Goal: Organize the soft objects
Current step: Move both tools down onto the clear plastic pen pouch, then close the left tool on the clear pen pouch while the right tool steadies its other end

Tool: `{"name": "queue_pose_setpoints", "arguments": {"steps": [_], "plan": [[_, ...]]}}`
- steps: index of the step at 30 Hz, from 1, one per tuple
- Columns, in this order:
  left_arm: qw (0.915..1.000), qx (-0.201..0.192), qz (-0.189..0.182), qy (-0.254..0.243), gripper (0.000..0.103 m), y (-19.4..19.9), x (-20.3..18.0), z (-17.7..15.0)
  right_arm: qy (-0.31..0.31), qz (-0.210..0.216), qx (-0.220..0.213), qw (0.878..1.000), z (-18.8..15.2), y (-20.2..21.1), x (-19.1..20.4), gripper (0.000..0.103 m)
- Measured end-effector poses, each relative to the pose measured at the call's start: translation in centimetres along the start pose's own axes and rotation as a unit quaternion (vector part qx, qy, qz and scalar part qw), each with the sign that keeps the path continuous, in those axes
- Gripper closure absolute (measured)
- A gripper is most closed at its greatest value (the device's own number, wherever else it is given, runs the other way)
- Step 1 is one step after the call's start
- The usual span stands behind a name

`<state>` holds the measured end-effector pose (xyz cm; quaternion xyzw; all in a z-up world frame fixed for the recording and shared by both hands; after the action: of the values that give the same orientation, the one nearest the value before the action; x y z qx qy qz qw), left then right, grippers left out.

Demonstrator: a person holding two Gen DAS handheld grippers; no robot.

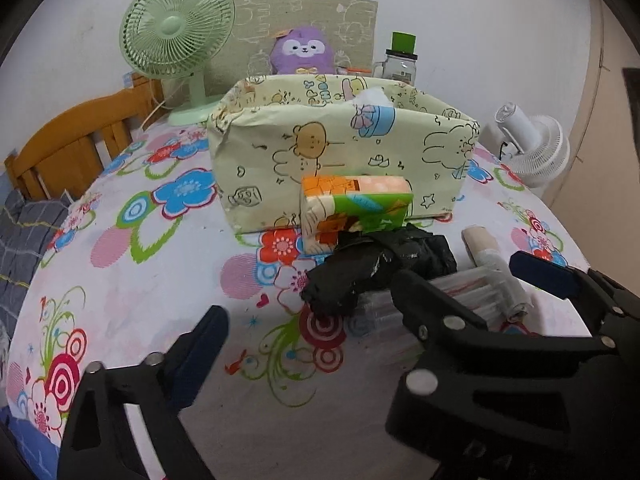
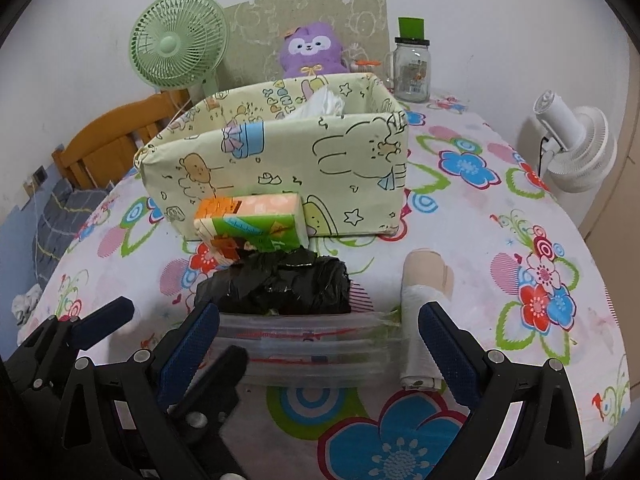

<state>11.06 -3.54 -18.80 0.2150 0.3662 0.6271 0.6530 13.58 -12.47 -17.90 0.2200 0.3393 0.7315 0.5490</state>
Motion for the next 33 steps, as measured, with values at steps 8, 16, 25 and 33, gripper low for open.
{"name": "queue_pose_setpoints", "arguments": {"steps": [8,16,25,33], "plan": [[0.9998,0.018,-0.003,-0.008,0.01,-0.9,0.2,-0.9,0.015,0.006,0.018,1.0,-0.6,-1.1,0.8,0.002],[0.9996,0.027,-0.003,-0.007,0.009,-1.6,0.3,-1.3,0.008,0.013,0.036,0.999,-1.1,-2.4,1.0,0.002],[0.9996,0.026,-0.001,-0.011,0.009,-1.5,0.1,-1.3,0.005,0.022,0.037,0.999,-1.4,-2.3,1.1,0.014],[0.9996,0.022,-0.004,-0.019,0.009,-1.0,-0.8,-1.6,-0.01,0.018,0.028,0.999,-1.9,-1.2,0.2,0.027]]}}
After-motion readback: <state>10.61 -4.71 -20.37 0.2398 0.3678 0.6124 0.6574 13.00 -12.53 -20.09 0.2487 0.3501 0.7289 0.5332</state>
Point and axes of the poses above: each gripper's, at about its wrist camera, not at the fingertips, and y roughly against the way its jaws point, x to its left, z to its top, the point moved 8 cm from there along -y, roughly the way its jaws point, and after that the axes turned 13 degrees about y, right-handed, at the moved point
